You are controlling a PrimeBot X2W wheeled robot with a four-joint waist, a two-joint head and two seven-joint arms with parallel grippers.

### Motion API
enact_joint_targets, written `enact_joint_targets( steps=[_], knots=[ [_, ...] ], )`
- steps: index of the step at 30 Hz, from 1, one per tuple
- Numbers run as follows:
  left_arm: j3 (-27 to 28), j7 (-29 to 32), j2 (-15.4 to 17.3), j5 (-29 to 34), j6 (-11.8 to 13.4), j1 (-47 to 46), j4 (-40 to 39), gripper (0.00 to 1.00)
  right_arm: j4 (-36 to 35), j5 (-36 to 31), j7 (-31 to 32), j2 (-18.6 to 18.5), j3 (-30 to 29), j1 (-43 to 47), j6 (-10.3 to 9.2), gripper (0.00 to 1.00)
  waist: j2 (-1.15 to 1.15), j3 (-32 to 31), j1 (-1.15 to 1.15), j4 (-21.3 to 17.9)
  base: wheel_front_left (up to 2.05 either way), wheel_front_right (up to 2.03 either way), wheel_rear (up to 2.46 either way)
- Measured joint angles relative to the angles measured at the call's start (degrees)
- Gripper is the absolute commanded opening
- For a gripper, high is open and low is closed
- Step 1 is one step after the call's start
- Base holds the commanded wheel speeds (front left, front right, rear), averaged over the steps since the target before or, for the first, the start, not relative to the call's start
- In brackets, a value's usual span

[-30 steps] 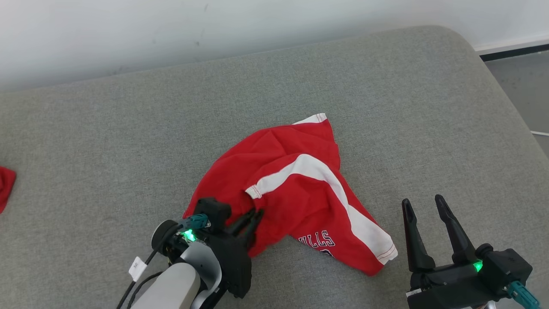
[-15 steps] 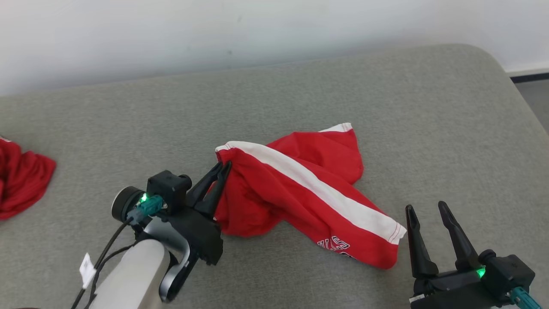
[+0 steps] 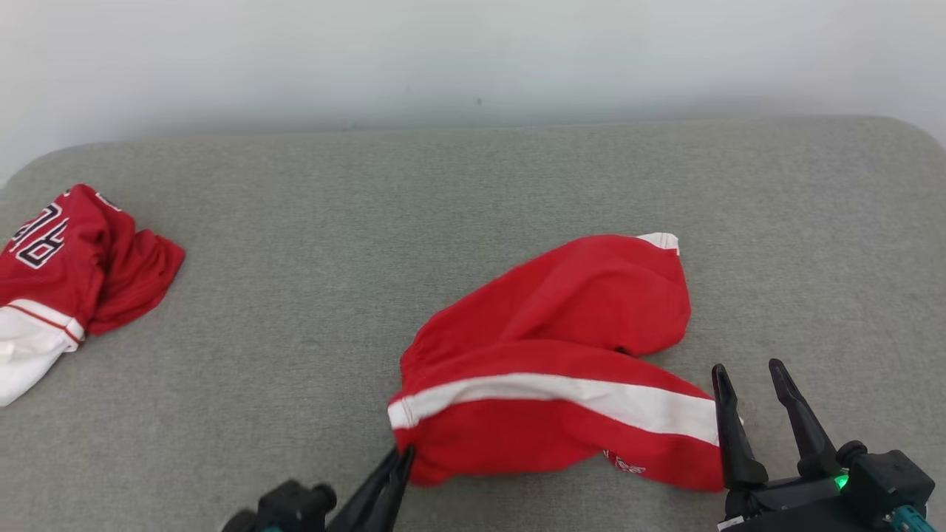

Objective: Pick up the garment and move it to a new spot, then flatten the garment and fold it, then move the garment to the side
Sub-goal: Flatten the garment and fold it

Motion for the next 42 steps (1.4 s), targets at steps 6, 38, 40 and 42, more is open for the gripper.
enact_joint_targets(
  steps=[6,38,40,42],
  knots=[
    [0.76,-2.22,-0.87,-3.28,0.85,6.64,3.74,0.00,0.26,0.01,0.00,-0.57,0.07,0.03,0.00,1.00,0.00,-0.11,0.00,2.26,0.00,0.00,0.00],
    [33.93,-4.72,-7.38,10.03,0.05,11.72,-6.24,1.00,1.29,-1.63,0.00,-1.16,-0.66,1.47,0.01,1.00,0.00,-5.92,0.00,-0.89,0.00,0.00,0.00],
    [34.38,-4.72,-7.72,11.46,-0.49,12.51,-5.90,1.00,1.35,-1.70,0.00,-1.20,-0.87,1.69,0.01,1.00,0.00,-6.26,0.00,-1.28,0.00,0.00,0.00],
    [34.73,-4.72,-7.86,12.61,-1.04,13.13,-5.63,1.00,1.33,-2.02,0.00,-1.25,-1.19,2.01,0.00,1.00,-0.01,-6.51,0.00,-1.62,0.00,0.00,0.00]
  ],
)
